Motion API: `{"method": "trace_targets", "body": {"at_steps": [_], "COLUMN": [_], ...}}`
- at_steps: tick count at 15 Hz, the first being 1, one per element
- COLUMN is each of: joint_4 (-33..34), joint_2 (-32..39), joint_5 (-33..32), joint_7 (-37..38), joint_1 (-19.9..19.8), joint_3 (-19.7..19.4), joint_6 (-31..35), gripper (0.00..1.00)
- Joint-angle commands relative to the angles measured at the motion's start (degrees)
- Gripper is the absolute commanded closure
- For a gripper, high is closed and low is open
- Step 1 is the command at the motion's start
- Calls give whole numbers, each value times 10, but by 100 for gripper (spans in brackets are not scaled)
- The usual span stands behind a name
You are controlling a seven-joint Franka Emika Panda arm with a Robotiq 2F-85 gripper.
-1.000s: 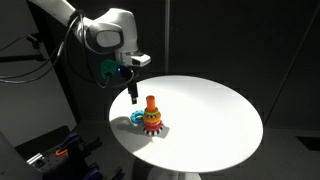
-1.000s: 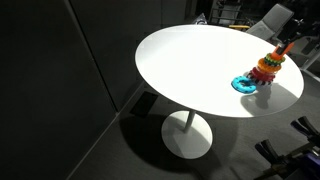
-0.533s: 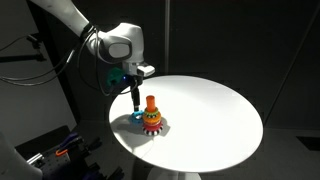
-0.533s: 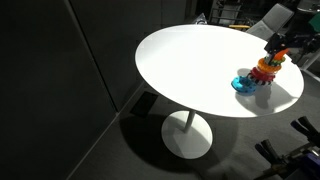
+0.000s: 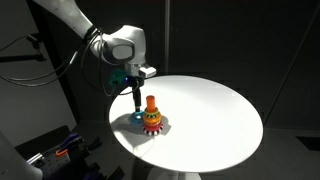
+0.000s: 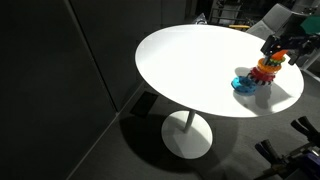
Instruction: Put the blue ring on the stack
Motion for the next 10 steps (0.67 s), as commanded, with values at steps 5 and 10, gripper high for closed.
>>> {"method": "trace_targets", "body": {"at_steps": [5,10], "joint_4": [5,23], "joint_2": [3,26], "joint_5": [-8,-19], "joint_7": [4,12], "joint_1": [12,24], "joint_3": [-8,-7], "joint_6": [3,11], "gripper": [0,0]}}
